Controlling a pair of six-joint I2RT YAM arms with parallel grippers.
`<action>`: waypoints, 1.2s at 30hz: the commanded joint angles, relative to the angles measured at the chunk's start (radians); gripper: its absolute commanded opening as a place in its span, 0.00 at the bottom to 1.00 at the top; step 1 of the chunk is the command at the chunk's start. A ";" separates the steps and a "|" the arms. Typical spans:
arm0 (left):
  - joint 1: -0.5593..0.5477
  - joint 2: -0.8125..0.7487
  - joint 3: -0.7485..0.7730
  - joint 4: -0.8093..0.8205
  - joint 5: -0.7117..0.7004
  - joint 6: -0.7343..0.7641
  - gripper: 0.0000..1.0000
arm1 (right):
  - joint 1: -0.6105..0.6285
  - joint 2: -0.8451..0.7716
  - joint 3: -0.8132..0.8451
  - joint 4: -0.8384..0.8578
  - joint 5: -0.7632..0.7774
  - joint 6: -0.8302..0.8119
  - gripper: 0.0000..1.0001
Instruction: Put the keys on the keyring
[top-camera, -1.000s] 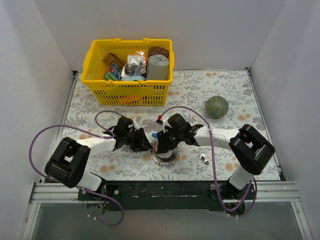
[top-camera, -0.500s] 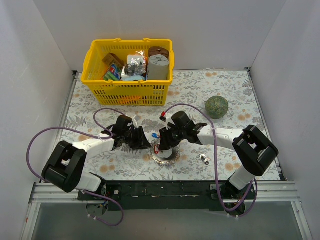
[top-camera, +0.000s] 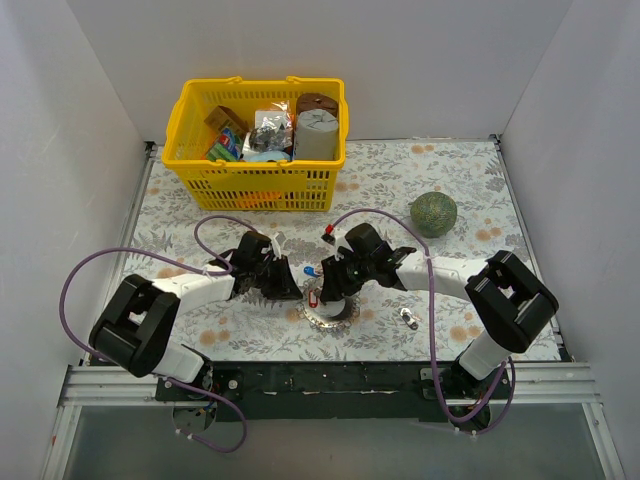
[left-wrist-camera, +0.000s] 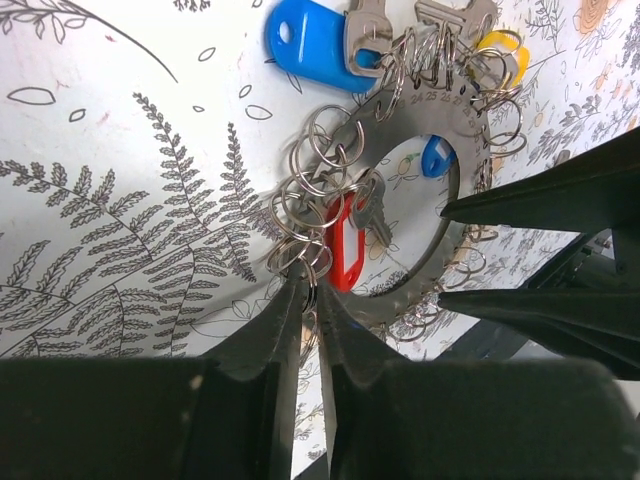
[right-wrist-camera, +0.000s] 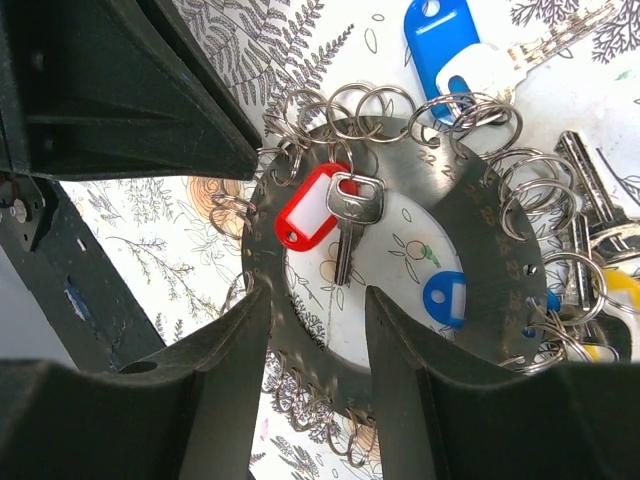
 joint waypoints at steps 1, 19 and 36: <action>-0.006 -0.002 0.030 0.002 -0.027 0.019 0.09 | -0.006 -0.037 -0.002 0.023 -0.017 -0.008 0.50; -0.010 -0.167 0.232 -0.165 0.005 0.196 0.00 | -0.041 -0.195 0.076 -0.043 -0.061 -0.105 0.50; -0.012 -0.213 0.576 -0.421 0.293 0.469 0.00 | -0.161 -0.574 0.127 -0.018 -0.297 -0.336 0.81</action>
